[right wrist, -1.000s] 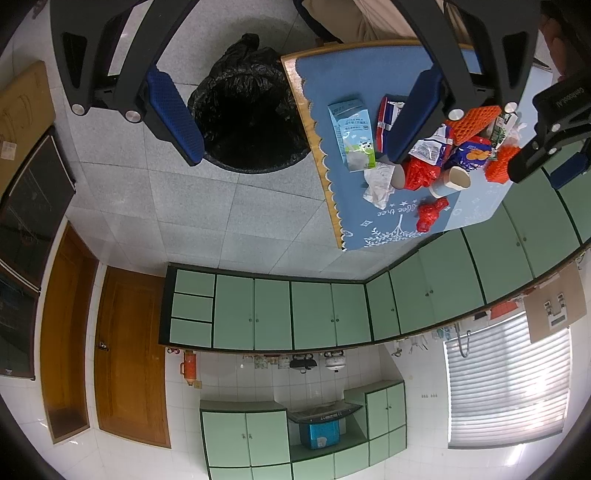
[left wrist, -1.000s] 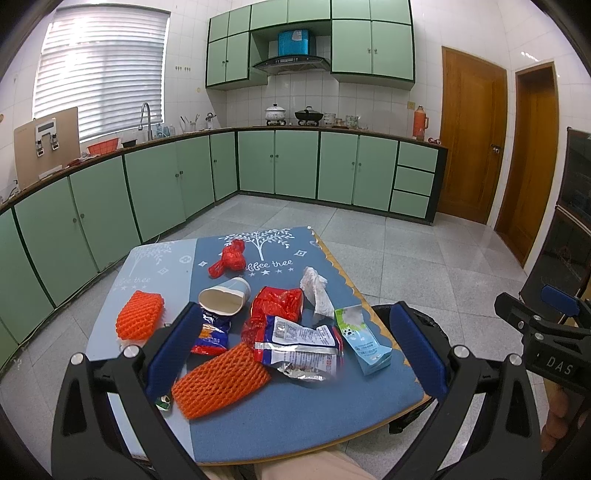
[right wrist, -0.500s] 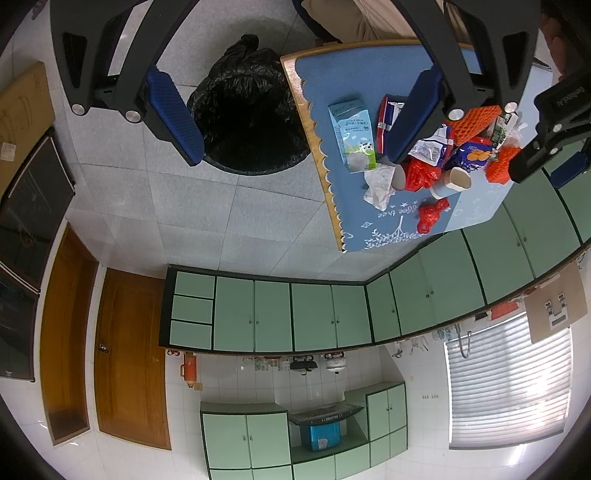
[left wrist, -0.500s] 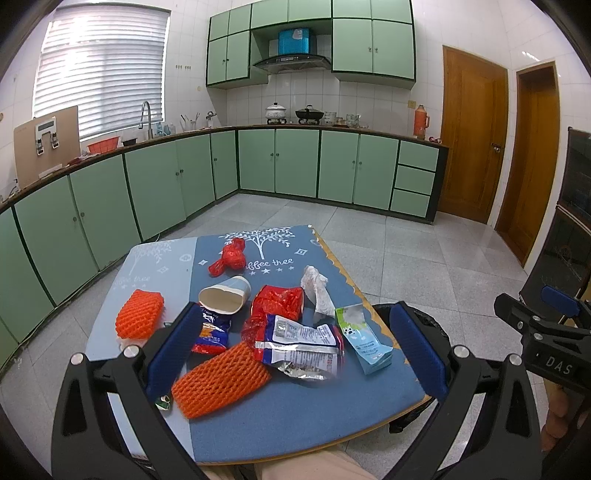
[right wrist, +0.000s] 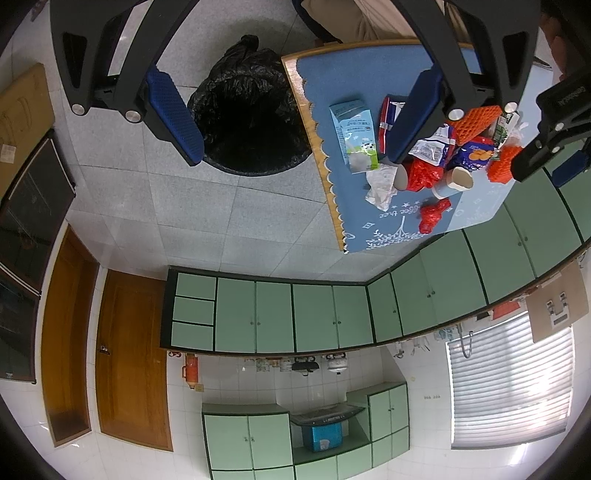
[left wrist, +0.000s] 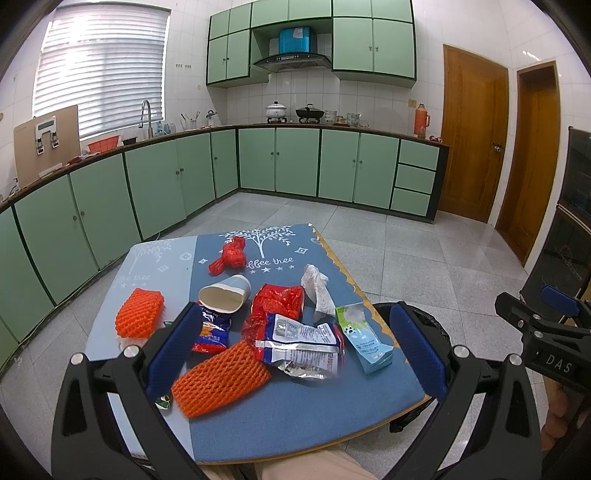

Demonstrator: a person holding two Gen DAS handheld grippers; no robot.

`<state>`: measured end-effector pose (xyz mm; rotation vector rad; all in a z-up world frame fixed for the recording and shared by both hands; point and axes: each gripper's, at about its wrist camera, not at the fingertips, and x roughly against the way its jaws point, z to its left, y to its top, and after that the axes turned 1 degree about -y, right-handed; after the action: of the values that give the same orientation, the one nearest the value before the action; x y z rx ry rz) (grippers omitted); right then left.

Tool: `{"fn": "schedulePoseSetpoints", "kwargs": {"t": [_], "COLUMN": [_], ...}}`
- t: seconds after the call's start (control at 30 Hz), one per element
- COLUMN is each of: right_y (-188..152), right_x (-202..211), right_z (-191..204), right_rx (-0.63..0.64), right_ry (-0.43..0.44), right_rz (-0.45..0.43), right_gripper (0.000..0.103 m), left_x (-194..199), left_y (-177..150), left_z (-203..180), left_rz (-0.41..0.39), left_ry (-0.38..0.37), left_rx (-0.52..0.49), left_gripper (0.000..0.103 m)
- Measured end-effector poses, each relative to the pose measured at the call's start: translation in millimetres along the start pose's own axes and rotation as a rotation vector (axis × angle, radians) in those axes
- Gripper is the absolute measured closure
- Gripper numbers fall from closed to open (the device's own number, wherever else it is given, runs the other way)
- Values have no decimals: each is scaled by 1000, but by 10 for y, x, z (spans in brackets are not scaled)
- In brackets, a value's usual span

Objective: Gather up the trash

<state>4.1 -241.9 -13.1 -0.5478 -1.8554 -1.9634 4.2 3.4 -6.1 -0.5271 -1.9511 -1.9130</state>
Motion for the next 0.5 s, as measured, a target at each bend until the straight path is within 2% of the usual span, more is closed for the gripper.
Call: {"fn": "schedulePoseSetpoints", "kwargs": {"t": [0.5], "right_y": [-35], "right_x": [-53], "right_z": [-6], "right_rx": [-3], "right_ry": [-4], "right_rz": [7], "right_gripper": [6], "left_x": [-21], "left_y": [-38], "left_z": [19], "left_rz": [5], "left_ry": [0], "left_rx": [2], "left_gripper": [5]}}
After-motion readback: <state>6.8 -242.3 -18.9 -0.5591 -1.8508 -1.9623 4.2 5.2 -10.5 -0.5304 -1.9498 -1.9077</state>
